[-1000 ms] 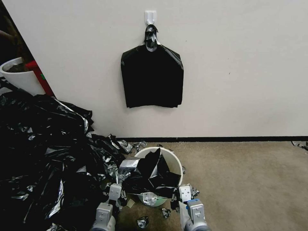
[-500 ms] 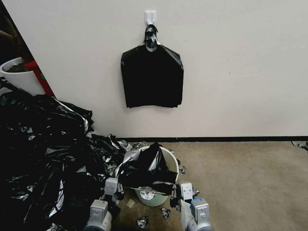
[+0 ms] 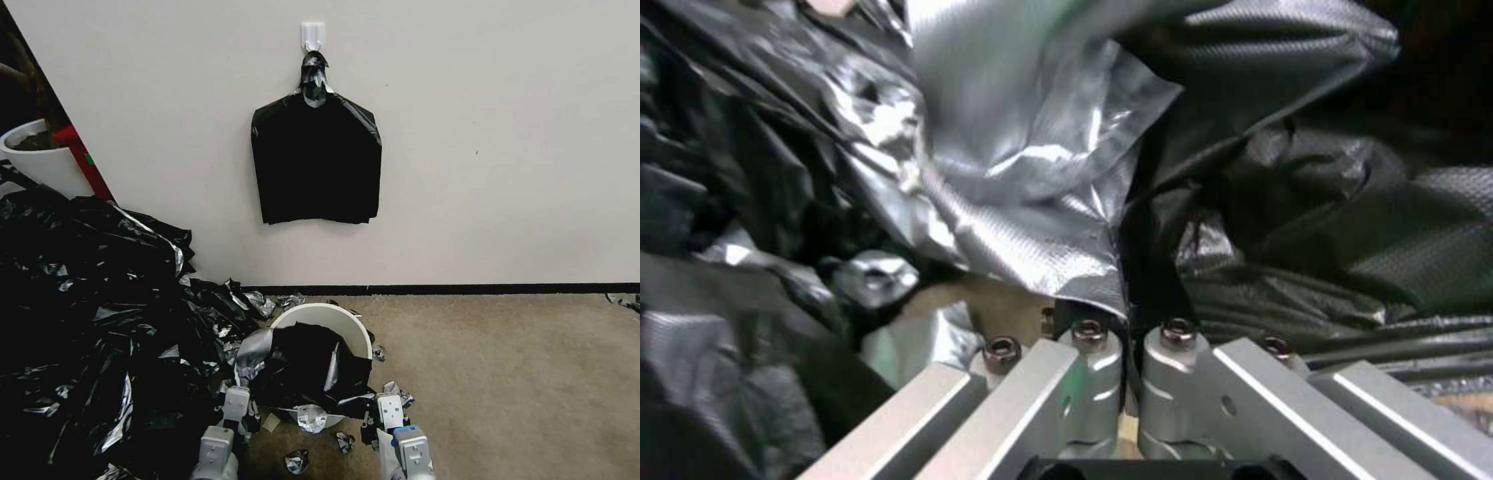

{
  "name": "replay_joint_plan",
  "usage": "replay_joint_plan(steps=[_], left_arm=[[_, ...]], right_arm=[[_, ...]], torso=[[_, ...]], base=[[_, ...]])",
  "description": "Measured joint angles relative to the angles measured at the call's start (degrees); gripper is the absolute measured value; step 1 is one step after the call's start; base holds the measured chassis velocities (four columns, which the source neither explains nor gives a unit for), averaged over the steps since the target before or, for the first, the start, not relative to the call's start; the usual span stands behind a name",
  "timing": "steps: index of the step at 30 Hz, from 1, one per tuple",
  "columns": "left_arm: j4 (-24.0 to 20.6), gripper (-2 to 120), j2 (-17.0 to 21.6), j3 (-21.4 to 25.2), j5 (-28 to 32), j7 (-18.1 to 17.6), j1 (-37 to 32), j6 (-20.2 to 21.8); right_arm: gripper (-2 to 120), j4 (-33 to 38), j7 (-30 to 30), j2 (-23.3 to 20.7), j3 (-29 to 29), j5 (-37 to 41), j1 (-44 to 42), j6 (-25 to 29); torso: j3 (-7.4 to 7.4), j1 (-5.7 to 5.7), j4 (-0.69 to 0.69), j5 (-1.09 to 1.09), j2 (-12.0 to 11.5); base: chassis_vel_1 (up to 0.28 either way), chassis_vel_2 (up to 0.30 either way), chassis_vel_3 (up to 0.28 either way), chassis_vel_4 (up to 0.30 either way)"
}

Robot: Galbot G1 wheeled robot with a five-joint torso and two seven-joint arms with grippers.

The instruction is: Place a trash bag onto the trash bin.

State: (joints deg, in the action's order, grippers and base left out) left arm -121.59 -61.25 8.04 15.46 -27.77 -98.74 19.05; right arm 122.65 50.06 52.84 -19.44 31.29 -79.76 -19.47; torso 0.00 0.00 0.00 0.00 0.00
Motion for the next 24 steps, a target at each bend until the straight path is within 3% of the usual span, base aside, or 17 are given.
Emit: replay_joint_plan(steps=[11,24], left_arm=[[4.63,0,-1.34,-1.06,-0.5,0.32,3.41,0.04],[6.43,0,-2.18,-1.36,-0.49,0.48,5.4,-0.04]], right_arm=[[0,-5.53,-3.59,0.76,0.44,-1.35,2.15,2.14],[0,-8.08,-8.79,1.16,2.68,-0.51,2.95,2.9]], torso=[[0.0,0.0,0.0,0.02,0.0],[0.0,0.0,0.0,0.0,0.0]], base=[[0.0,0.0,0.0,0.0],[0.0,0.0,0.0,0.0]])
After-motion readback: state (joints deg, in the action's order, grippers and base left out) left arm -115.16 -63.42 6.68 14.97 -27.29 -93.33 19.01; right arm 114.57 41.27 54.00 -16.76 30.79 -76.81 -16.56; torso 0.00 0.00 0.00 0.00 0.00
